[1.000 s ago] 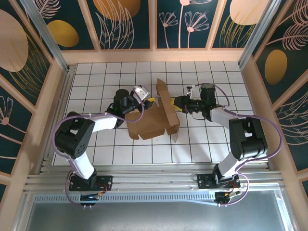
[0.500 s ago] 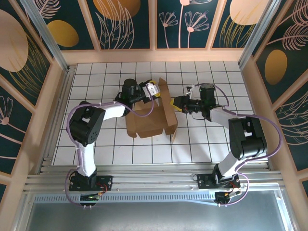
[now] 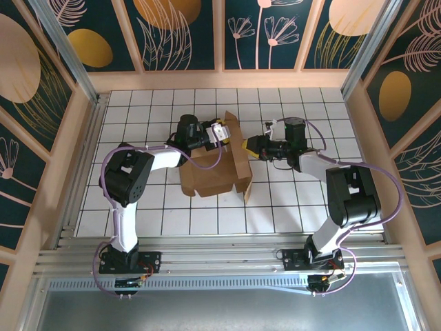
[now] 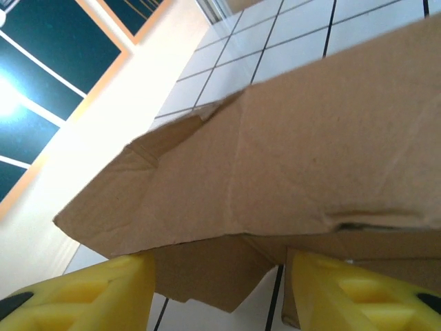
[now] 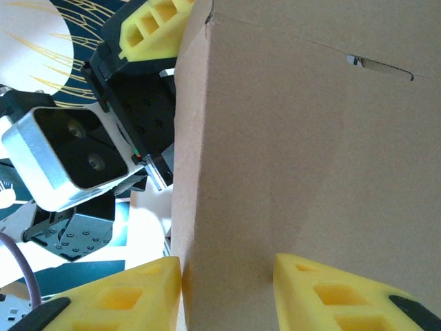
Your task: Fold the paper box
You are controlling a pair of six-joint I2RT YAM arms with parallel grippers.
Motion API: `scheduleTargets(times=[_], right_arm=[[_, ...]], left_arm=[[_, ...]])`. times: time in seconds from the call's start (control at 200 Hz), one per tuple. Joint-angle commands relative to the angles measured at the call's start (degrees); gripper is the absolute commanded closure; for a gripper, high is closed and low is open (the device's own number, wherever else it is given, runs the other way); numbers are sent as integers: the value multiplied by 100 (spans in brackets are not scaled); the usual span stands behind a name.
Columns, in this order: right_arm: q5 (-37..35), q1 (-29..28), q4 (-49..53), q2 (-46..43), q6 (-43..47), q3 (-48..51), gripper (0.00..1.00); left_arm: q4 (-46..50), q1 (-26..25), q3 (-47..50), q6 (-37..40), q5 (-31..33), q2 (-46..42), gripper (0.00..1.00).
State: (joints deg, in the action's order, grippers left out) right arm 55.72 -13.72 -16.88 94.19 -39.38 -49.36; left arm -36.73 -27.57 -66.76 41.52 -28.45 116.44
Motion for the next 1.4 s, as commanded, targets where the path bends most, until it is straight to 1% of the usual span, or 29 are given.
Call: scheduleTargets(times=[0.0, 0.09, 0.195, 0.32, 0.601, 0.726, 0.876, 0.951, 1.081, 1.296, 1.346, 1.391], right_arm=[[17, -61, 61, 82, 44, -144, 59], [13, -66, 71, 73, 61, -135, 59], [0, -70, 68, 82, 45, -126, 59], [9, -66, 63, 95, 61, -117, 59], [30, -65, 71, 117, 50, -117, 60], [42, -78, 89, 117, 54, -146, 60], [35, -78, 62, 126, 22, -162, 60], [35, -87, 55, 131, 21, -161, 60], [35, -86, 61, 135, 12, -177, 60], [35, -93, 62, 152, 3, -205, 60], [35, -90, 71, 152, 17, -214, 60], [26, -92, 71, 154, 10, -214, 60]], left_arm=[[-253, 24, -261, -135, -387, 64, 48], [-281, 24, -252, -171, -359, 53, 51], [-486, 24, -92, -241, -228, -46, 51], [-796, 24, 125, -233, 105, -187, 49], [-959, 24, 325, -129, 418, -386, 45], [-856, 24, 260, -55, 118, -358, 43], [-422, 26, -145, 37, -304, -141, 44], [-148, 15, -367, 126, -383, 1, 47], [-9, 15, -491, 100, -577, 90, 54], [99, 15, -595, -626, -1711, 90, 68], [175, 16, -655, -723, -1866, 116, 74], [173, 15, -671, -853, -1881, 132, 79]])
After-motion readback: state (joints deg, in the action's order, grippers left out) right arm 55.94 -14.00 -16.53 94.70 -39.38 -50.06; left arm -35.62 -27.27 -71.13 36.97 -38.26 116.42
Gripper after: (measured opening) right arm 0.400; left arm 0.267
